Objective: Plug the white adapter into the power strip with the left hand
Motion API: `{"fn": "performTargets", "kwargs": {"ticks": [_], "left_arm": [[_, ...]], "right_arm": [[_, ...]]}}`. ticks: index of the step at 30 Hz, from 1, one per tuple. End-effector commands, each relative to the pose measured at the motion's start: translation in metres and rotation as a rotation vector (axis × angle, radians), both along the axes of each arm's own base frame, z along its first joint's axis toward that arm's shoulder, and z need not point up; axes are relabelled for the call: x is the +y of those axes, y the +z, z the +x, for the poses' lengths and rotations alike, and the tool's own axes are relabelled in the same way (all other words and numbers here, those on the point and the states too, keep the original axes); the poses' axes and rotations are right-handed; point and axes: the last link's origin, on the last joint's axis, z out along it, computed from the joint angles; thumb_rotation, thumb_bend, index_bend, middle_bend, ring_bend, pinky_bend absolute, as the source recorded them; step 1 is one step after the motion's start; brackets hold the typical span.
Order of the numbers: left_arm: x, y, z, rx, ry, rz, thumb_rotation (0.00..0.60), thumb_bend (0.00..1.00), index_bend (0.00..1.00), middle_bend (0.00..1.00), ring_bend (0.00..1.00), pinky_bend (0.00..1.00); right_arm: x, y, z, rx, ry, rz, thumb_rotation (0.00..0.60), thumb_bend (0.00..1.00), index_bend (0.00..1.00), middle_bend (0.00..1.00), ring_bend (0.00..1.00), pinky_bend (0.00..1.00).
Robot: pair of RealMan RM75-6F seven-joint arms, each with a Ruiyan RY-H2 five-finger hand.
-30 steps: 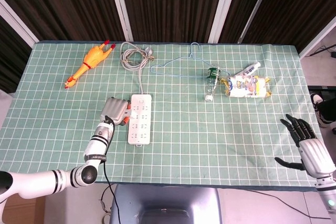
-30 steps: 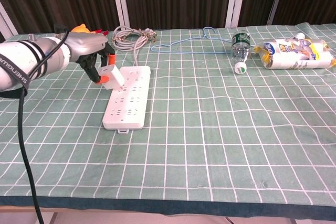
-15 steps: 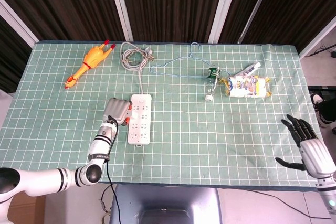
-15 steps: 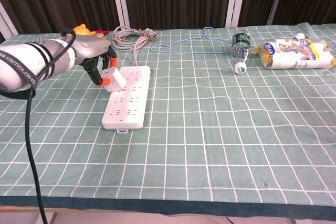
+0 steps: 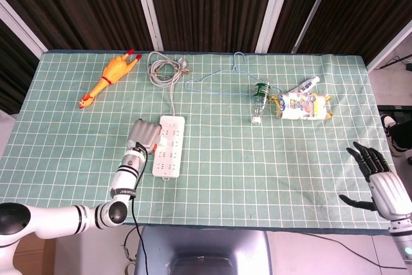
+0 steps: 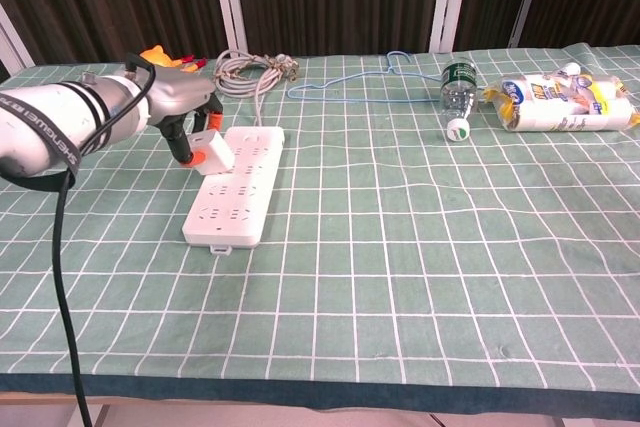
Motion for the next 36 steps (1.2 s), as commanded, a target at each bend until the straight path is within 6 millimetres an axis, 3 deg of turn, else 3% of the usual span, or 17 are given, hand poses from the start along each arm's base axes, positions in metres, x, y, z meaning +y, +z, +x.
{"fn": "performTargets", "kwargs": {"ticks": [1,14,25,36], "left_arm": [[0.001,-0.006,0.004,0.056,-0.006,0.0,0.6,0.35,0.71,0.73,0.55,0.37],[0.003,-0.01,0.025,0.165,-0.05,-0.006,0.6,0.35,0.77,0.82,0.6,0.35],[0.004,-0.025,0.045,0.29,-0.109,-0.016,0.6,0.35,0.79,0.86,0.62,0.35],[0.009,-0.03,0.051,0.355,-0.11,-0.025,0.6,0.35,0.81,0.87,0.63,0.34]], "right_arm": [[0.001,0.0,-0.001,0.0,-0.004,0.001,0.6,0.0,0.0,0.05,0.0,0.11],[0.002,0.0,-0.003,0.003,-0.01,0.0,0.6,0.0,0.0,0.05,0.0,0.11],[0.003,-0.002,-0.008,0.002,-0.028,0.002,0.6,0.0,0.0,0.05,0.0,0.11],[0.004,-0.001,-0.011,0.002,-0.036,0.0,0.6,0.0,0.0,0.05,0.0,0.11]]}}
